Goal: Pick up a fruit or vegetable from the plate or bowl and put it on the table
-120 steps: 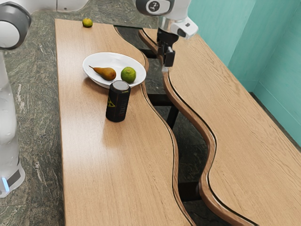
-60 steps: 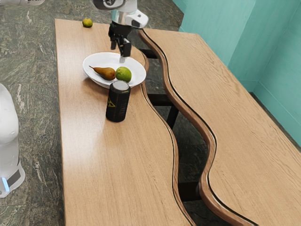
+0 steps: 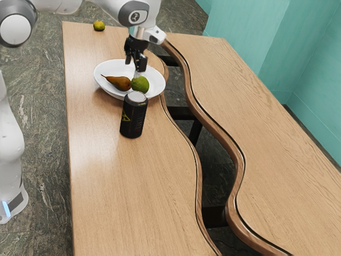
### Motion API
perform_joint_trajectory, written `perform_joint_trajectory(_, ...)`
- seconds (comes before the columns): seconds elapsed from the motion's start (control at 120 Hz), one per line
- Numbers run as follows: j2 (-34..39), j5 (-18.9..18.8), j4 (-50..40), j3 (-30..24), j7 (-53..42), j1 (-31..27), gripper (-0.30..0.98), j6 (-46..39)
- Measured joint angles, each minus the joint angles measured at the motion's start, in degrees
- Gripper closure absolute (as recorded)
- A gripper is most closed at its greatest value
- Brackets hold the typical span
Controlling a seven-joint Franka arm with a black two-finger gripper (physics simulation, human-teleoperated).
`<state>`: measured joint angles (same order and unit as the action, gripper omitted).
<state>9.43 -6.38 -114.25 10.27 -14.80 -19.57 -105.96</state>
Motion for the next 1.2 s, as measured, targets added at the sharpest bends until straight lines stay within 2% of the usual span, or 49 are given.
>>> perform_joint_trajectory(0.092,1.3,-0.2,-0.5,-0.2,-1.3,0.0,0.00,-1.1)
perform_joint_trajectory(0.242,-1.8,-0.1,1.6,-0.2,-4.9,-0.2,0.00,-4.7)
perform_joint_trajectory(0.608,-3.4,0.3,-1.0,-0.2,-11.2,-1.3,0.00,-8.5)
perform_joint_trajectory(0.858,-7.4,1.0,0.2,-0.3,-14.1,-1.5,0.00,-11.4)
perform_joint_trajectory(1.2,-9.1,2.7,-1.2,-0.3,-16.4,-1.3,0.00,-12.6)
